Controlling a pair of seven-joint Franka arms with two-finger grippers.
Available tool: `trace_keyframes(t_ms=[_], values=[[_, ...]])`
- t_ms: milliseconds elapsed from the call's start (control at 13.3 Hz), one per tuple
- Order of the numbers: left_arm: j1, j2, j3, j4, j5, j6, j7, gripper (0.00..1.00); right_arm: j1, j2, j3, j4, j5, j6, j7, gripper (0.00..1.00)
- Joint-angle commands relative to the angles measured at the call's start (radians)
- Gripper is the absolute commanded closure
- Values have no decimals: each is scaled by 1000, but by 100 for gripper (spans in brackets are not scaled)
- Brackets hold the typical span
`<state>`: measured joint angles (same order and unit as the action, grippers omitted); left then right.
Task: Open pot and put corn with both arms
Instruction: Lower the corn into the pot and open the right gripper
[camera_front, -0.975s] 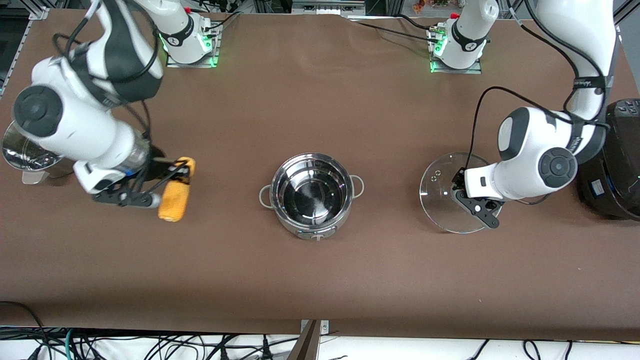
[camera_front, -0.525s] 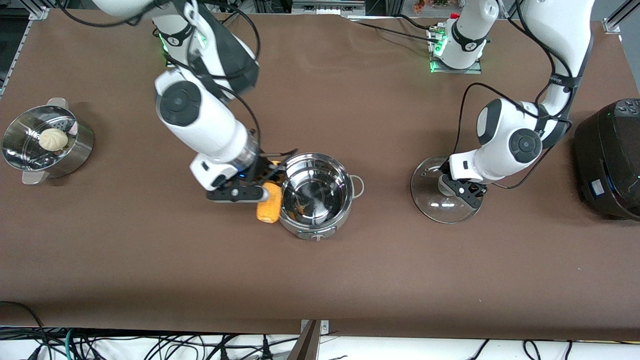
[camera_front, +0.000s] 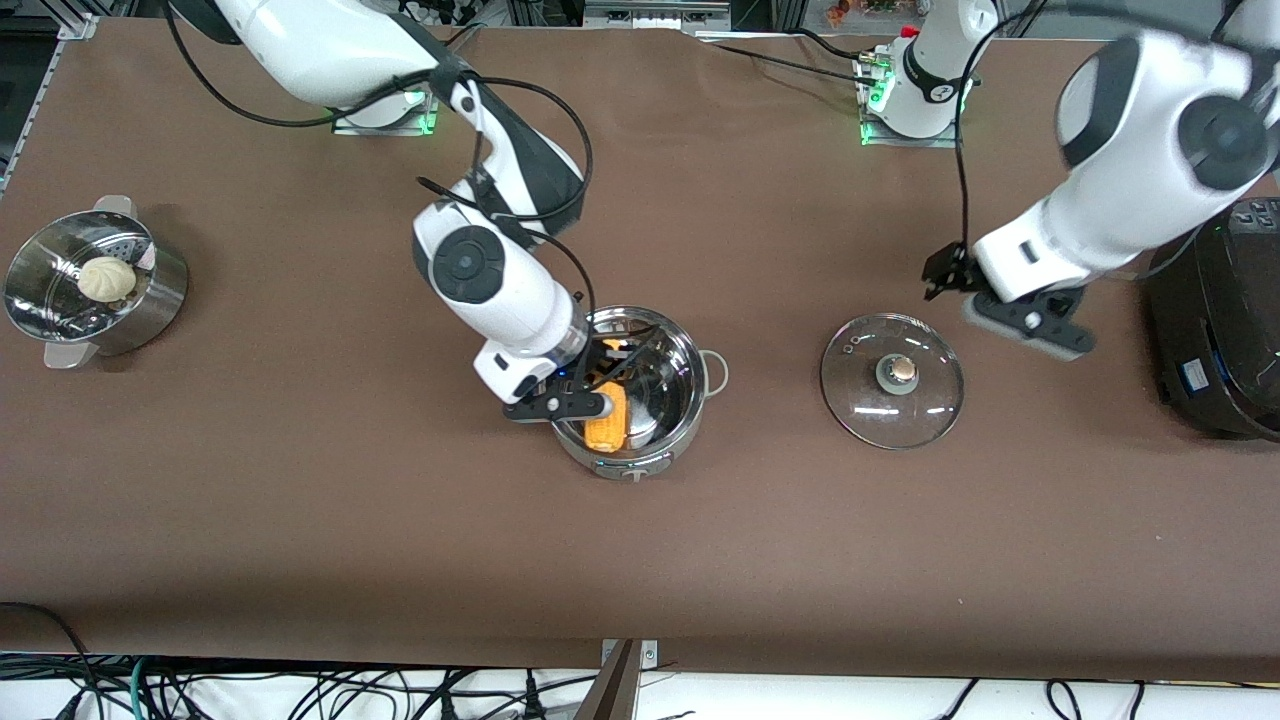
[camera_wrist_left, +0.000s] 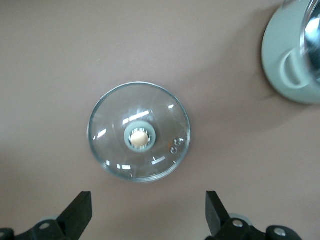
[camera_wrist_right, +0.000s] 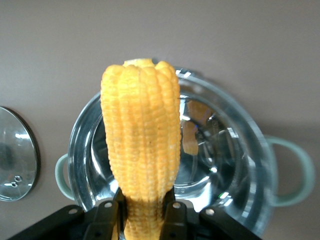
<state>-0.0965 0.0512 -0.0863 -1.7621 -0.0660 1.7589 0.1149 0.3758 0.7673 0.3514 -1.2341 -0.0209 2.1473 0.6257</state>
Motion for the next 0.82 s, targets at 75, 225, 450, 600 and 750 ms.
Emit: trace_keyframes(t_ms=[75,225,450,600,750], values=[[4,19,13,238,59,-281,-118,0,21,79,-3,41,7,45,12,48],[8,12,17,279,100,-295,-121,0,21,87,-3,27,-2,68,20,0],[47,12,40,331,46,-295,-133,0,21,44,-5,30,-8,30,14,0],[49,13,40,331,48,-295,-167,0,-7,-52,-14,36,-10,-108,11,0],[49,24,40,328,48,-286,-169,0,-104,-172,-26,31,-7,-246,0,0]])
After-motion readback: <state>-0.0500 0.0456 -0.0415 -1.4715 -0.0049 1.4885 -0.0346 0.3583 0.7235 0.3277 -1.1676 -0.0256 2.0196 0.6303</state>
